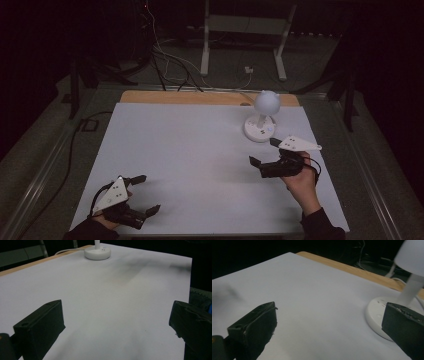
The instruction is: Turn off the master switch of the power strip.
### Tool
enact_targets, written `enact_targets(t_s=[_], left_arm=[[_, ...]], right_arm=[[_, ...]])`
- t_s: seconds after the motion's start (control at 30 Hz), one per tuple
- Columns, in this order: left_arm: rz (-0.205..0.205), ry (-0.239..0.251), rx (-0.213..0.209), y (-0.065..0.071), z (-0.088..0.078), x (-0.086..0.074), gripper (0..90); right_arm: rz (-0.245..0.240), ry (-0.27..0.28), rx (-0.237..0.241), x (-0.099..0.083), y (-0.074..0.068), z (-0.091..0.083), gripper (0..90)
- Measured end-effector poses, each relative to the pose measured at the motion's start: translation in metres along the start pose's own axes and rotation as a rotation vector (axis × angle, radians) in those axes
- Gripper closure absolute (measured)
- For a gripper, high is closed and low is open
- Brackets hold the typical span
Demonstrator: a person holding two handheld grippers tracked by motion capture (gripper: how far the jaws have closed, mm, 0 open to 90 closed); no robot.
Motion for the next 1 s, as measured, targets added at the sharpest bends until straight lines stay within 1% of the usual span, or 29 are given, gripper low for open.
enact_targets(t_s=[0.1, 0.3, 0.33, 0.47, 0.5, 0.53, 0.6, 0.63, 0.67, 0.73, 0.8, 0.83, 0.93, 1.0], left_arm=[[-0.003, 0.002, -0.001, 0.000, 0.000, 0.000, 0.4], [-0.003, 0.002, -0.001, 0.000, 0.000, 0.000, 0.4], [-0.003, 0.001, -0.001, 0.000, 0.000, 0.000, 0.4], [-0.002, 0.001, -0.001, 0.000, 0.000, 0.000, 0.4], [-0.004, 0.002, 0.000, 0.000, 0.000, 0.000, 0.4], [-0.004, 0.001, 0.000, 0.000, 0.000, 0.000, 0.4], [-0.002, -0.001, 0.000, 0.000, 0.000, 0.000, 0.4], [-0.002, -0.001, -0.001, 0.000, 0.000, 0.000, 0.4], [-0.003, 0.002, -0.001, 0.000, 0.000, 0.000, 0.4], [-0.003, 0.000, -0.001, 0.000, 0.000, 0.000, 0.4], [-0.002, -0.001, 0.000, 0.000, 0.000, 0.000, 0.4], [-0.002, -0.001, -0.001, 0.000, 0.000, 0.000, 0.4], [-0.006, 0.002, -0.001, 0.000, 0.000, 0.000, 0.4], [-0.005, -0.002, -0.001, 0.000, 0.000, 0.000, 0.4]], right_arm=[[0.002, 0.000, -0.013, 0.001, 0.004, 0.000, 0.0], [0.012, 0.002, -0.068, 0.004, 0.020, 0.001, 0.0], [0.012, 0.002, -0.068, 0.004, 0.020, 0.001, 0.0], [0.005, 0.003, -0.096, 0.005, 0.030, 0.004, 0.0], [0.005, 0.003, -0.096, 0.005, 0.030, 0.004, 0.0], [0.014, 0.004, -0.103, 0.005, 0.034, 0.005, 0.0], [0.015, 0.004, -0.111, 0.005, 0.037, 0.006, 0.0], [0.021, 0.005, -0.120, 0.005, 0.041, 0.007, 0.0], [0.021, 0.005, -0.120, 0.005, 0.041, 0.007, 0.0], [0.024, 0.003, -0.132, 0.005, 0.046, 0.008, 0.0], [0.029, -0.005, -0.148, 0.004, 0.053, 0.011, 0.0], [0.029, -0.005, -0.148, 0.004, 0.053, 0.011, 0.0], [0.030, -0.011, -0.163, 0.003, 0.060, 0.014, 0.0], [0.039, -0.015, -0.173, 0.001, 0.065, 0.015, 0.0]])
Point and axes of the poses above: each handheld gripper's, and its own axes: z roughly forward along the jaws, x roughly out of its top, y roughly to its right, the point moved 9 cm from there along z, roughly forward along the jaws, and after that the axes turned 14 degrees about y, right-handed, at the moved point
